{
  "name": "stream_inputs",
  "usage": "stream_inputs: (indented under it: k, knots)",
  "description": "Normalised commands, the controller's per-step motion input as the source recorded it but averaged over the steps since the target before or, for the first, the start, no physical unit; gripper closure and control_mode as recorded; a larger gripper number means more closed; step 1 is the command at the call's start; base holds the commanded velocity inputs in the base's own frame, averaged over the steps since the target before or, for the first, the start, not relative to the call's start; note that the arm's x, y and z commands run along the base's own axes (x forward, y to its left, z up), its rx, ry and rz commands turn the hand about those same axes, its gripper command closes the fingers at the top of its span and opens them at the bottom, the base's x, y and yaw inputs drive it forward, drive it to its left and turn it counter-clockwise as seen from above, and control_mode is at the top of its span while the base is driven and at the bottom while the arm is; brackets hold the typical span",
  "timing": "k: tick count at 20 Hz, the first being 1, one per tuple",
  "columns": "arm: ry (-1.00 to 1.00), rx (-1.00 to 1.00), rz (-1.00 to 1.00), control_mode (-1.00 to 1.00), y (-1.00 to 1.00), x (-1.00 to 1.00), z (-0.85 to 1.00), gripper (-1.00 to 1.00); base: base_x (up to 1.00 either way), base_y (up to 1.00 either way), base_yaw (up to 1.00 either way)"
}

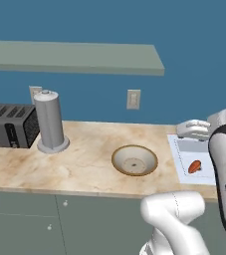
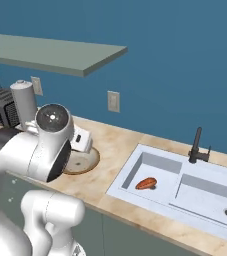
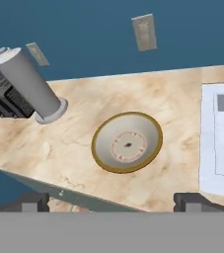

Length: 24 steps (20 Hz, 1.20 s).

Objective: Clear the mugs and bowl far away from the sink.

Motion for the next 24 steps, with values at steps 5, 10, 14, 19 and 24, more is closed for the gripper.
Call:
stream_inputs:
  k: [5,10,14,19,24]
  knots:
    - [0.26,0.12,-0.02,-1.00,0.00,0.44,-0.25,-1.00,0.00,0.00,0.00]
    - [0.37,0.15,-0.04,-1.00,0.00,0.45,-0.39,-1.00,0.00,0.00,0.00]
    - [0.26,0.17,0.00,-1.00,-0.04,0.26,-0.46,-1.00,0.00,0.00,0.00]
    - [0.08,0.12,0.00,-1.00,-0.02,0.14,-0.44,-1.00,0.00,0.00,0.00]
    - [0.00,0.04,0.00,-1.00,0.00,0.02,-0.37,-1.00,0.00,0.00,0.00]
